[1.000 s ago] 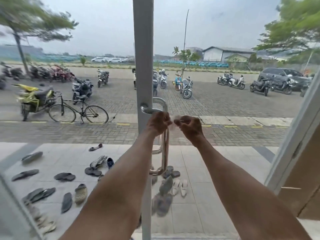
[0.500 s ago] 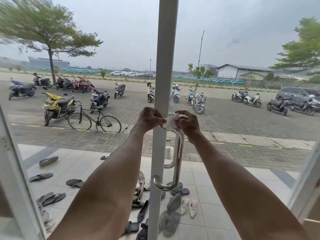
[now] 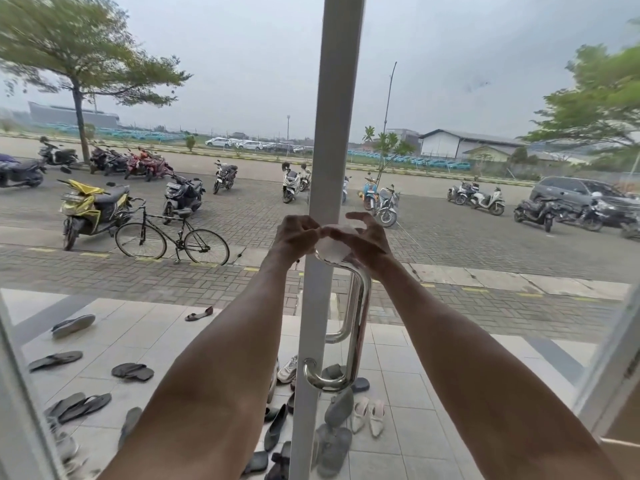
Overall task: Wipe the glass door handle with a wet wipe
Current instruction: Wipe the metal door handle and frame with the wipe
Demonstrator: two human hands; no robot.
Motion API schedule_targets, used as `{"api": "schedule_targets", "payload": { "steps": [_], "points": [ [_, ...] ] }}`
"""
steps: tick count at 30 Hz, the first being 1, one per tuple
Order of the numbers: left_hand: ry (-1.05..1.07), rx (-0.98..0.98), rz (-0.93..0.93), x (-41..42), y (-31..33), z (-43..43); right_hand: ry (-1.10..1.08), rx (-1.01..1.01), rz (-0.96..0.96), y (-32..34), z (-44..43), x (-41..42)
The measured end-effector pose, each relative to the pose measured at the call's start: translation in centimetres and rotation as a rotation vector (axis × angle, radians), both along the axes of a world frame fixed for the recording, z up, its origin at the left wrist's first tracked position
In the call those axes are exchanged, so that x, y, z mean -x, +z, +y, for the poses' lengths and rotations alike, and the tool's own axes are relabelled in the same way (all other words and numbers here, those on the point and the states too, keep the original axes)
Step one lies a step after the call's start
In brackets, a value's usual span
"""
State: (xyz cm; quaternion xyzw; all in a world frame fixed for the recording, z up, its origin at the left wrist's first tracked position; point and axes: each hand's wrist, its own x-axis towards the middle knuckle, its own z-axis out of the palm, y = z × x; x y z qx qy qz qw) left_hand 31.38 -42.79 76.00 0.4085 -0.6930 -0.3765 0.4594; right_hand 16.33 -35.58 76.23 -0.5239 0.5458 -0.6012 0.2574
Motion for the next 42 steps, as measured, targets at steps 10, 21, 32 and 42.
{"api": "schedule_targets", "payload": {
  "steps": [10,21,32,42],
  "points": [
    [0.028,-0.019,0.163,0.5,-0.8,-2.2,-0.002,-0.029,-0.067,0.1,-0.7,2.2],
    [-0.019,-0.165,0.189,-0.6,0.2,-1.7,-0.015,0.009,-0.236,1.7,-1.9,2.2],
    [-0.233,-0.216,0.178,-0.8,0.4,-1.0,0.088,-0.088,-0.1,2.2,-2.8,0.6],
    [-0.127,-0.231,0.281,-1.6,-0.6,-1.9,0.062,-0.087,-0.183,2.2,-2.6,1.2]
  ]
}}
